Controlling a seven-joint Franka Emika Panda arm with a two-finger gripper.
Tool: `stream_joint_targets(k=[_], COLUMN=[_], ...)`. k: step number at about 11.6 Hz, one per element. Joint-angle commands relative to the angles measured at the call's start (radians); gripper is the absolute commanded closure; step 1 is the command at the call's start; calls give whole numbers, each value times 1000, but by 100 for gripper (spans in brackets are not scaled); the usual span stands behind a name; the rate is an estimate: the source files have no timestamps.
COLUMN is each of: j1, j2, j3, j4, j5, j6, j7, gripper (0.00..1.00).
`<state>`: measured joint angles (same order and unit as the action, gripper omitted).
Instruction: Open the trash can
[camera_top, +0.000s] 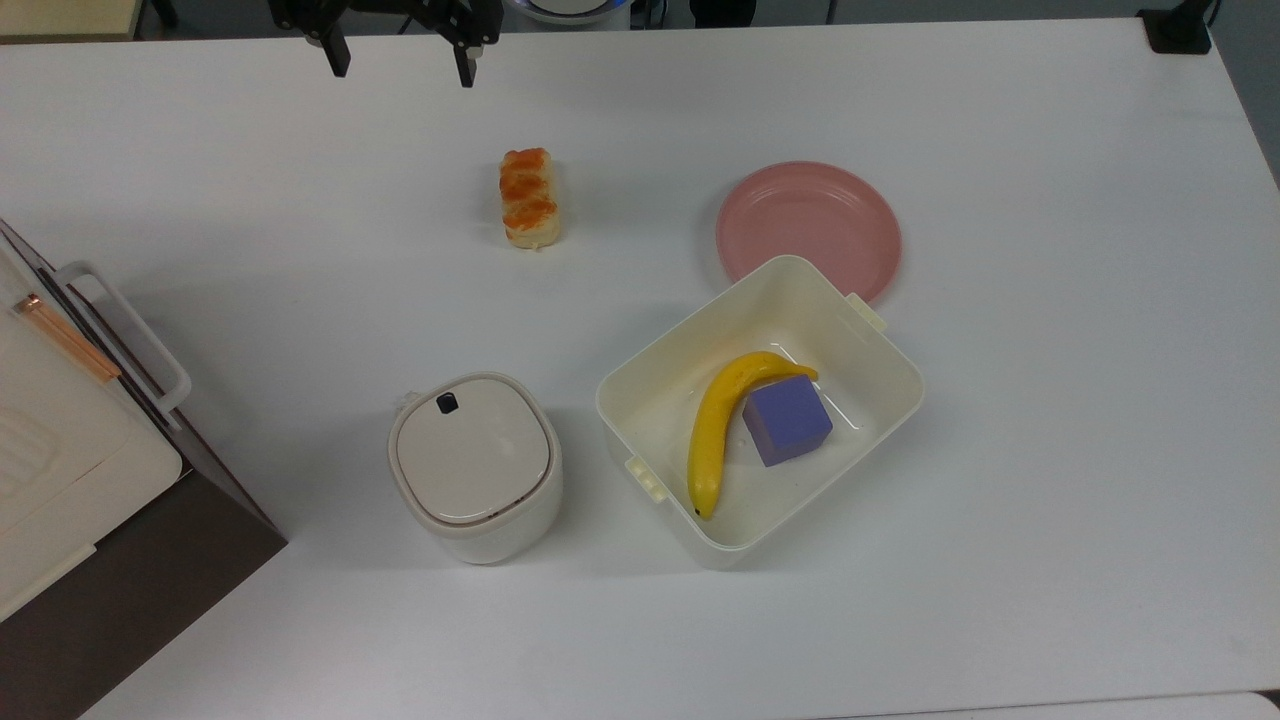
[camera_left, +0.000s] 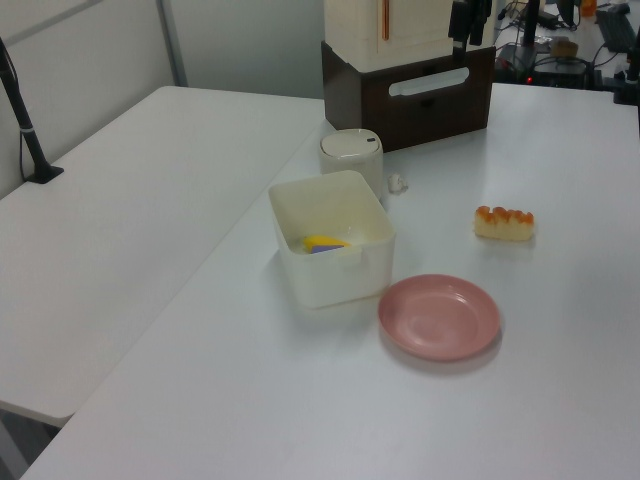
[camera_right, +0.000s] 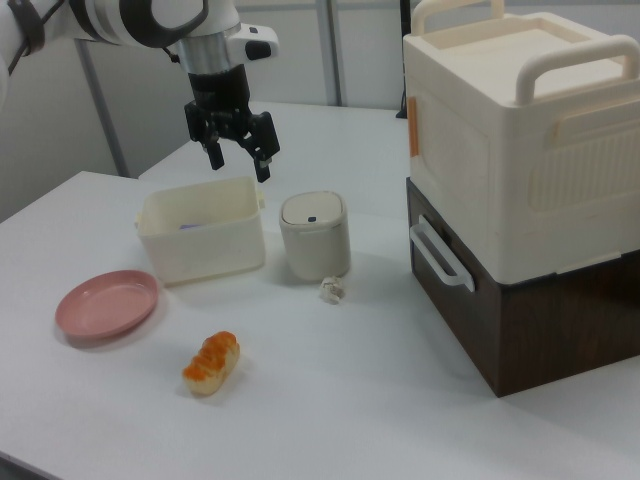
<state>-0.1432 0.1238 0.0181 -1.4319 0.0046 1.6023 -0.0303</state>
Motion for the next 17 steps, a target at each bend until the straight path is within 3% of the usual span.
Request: stream_joint_targets(k=[1,17], j1=[22,22], j2=[-35,-23], j3=[-26,-26], j4=[-48,-38], j5=[20,17], j6=[-4,-22], j7=[-55,-59], gripper=[0,0])
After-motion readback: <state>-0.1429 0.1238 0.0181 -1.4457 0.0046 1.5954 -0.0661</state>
